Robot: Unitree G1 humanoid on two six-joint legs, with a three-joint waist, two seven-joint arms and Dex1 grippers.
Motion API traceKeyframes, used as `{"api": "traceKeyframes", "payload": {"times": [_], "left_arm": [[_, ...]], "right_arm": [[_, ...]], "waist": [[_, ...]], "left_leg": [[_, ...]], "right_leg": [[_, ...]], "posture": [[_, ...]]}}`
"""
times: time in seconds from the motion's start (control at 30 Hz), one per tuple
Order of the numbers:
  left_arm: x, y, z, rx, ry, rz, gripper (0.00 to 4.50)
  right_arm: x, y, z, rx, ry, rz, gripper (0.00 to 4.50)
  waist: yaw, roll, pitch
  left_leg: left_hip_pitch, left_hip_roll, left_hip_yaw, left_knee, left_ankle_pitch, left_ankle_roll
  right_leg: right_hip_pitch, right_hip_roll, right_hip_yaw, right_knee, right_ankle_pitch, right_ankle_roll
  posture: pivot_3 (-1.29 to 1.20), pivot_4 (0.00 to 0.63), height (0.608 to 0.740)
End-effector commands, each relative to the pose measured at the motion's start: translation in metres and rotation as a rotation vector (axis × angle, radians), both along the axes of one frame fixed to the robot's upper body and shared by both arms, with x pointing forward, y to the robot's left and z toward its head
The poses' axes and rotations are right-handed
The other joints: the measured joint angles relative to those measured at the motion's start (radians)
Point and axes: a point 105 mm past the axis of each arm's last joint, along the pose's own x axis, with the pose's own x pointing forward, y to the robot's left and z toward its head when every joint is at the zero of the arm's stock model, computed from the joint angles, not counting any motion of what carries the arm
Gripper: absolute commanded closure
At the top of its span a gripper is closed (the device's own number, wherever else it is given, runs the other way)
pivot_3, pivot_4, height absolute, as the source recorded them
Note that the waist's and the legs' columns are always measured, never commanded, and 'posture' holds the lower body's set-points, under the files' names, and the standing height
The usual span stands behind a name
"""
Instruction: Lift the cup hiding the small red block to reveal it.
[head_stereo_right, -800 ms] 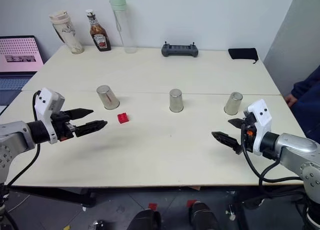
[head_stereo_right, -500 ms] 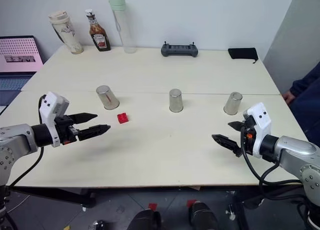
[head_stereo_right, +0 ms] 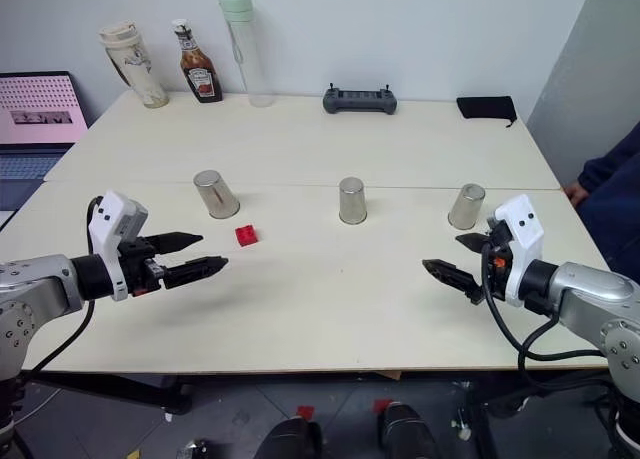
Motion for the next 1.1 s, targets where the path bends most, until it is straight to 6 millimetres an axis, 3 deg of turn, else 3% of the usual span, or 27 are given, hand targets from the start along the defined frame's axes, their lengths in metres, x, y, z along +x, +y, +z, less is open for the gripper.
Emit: {"api": "traceKeyframes", "payload": {"times": [0.03,0.37,0.83,1.0,1.1], "left_arm": [[-0.005,-0.004,0.009,0.015,-0.043,-0.023,0.03],[-0.001,-0.002,0.01,0.03,-0.061,-0.015,0.03],[0.006,-0.005,0.015,0.025,-0.074,-0.034,0.03],[0.0,-0.009,0.004,0.058,-0.048,-0.062,0.03],[0.002,-0.005,0.007,0.045,-0.057,-0.043,0.03]], "right_arm": [[0.0,0.001,0.012,0.001,-0.044,0.018,0.0],[0.001,0.01,0.008,0.017,-0.037,0.025,0.0],[0.003,0.004,0.012,0.014,-0.058,-0.011,0.0],[-0.001,0.003,0.008,-0.003,-0.047,-0.006,0.0],[-0.002,0.004,0.008,-0.001,-0.047,-0.004,0.0]], "waist": [[-0.001,0.0,0.0],[0.001,0.0,0.0],[0.004,0.0,0.0],[0.004,0.0,0.0],[0.004,0.0,0.0]], "left_leg": [[0.0,0.0,0.0,0.0,0.0,0.0],[0.0,0.0,0.0,0.0,0.0,0.0],[0.0,0.0,0.0,0.001,0.0,0.0],[0.0,0.0,0.0,0.0,0.0,0.0],[0.0,0.0,0.0,0.0,0.0,0.0]], "right_leg": [[0.0,0.0,0.0,0.0,0.0,0.0],[0.0,0.0,0.0,0.0,0.0,0.0],[0.0,0.001,0.0,0.001,0.0,0.0],[0.0,0.001,0.0,0.0,0.0,0.0],[0.0,0.001,0.0,0.0,0.0,0.0]], "posture": [[0.0,0.15,0.74],[0.0,0.15,0.74],[0.0,0.15,0.74],[0.0,0.15,0.74],[0.0,0.15,0.74]]}}
